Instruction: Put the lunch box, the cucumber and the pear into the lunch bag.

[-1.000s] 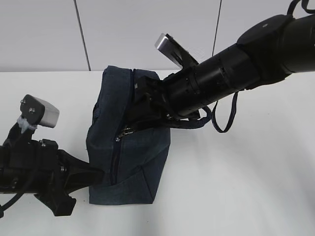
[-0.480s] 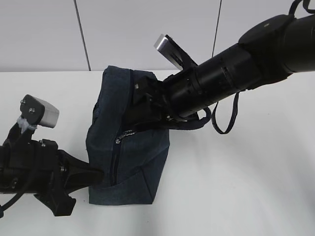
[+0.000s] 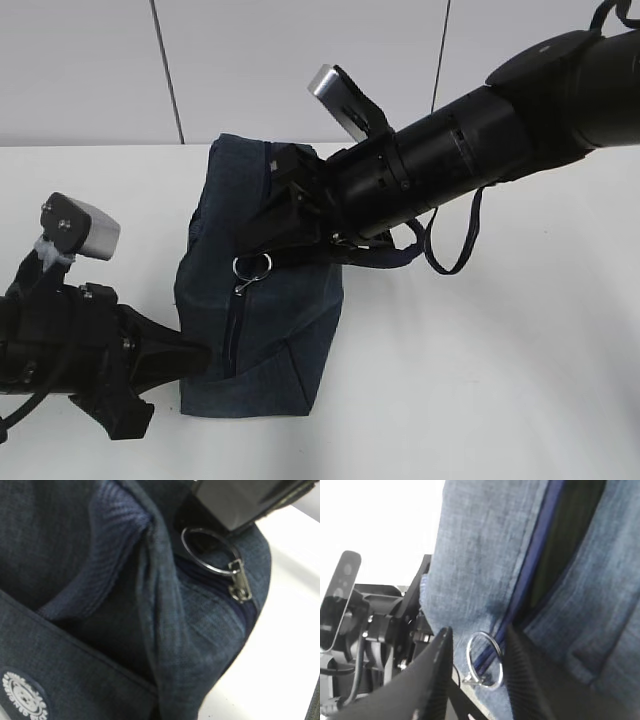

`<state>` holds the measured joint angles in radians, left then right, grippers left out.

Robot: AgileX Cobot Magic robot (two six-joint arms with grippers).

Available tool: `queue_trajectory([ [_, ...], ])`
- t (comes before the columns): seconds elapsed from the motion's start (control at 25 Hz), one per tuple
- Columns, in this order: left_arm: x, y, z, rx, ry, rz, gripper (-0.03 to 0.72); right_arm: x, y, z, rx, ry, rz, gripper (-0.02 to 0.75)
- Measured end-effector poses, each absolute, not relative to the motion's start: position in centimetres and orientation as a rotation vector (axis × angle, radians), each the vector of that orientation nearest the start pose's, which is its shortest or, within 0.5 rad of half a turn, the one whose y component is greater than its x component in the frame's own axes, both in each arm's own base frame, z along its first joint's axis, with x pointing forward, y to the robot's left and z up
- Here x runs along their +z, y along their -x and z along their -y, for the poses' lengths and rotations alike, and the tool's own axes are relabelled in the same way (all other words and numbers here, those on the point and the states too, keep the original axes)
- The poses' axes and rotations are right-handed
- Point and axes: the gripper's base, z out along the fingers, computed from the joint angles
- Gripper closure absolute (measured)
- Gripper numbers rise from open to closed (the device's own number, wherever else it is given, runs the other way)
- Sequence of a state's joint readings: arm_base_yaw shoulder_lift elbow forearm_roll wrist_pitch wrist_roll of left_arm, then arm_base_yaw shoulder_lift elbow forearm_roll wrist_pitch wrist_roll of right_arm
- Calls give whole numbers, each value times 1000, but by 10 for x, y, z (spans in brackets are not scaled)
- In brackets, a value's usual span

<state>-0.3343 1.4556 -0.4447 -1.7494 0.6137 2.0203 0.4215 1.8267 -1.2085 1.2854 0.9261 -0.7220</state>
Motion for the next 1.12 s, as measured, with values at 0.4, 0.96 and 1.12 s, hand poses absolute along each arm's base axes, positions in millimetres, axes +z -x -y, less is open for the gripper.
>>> queue_trajectory([
  [0.4,167,-197,123,-761,-920,-2125,697,232,-308,-216,1427,512,-2510,535],
  [0.96,167,-197,123,-760,-920,-2125,697,239,-311,-219,1447,602,-2344,732],
  [1.12,168,-197,123,-760,-919,-2125,697,240,-315,-220,1422,607,-2292,732],
])
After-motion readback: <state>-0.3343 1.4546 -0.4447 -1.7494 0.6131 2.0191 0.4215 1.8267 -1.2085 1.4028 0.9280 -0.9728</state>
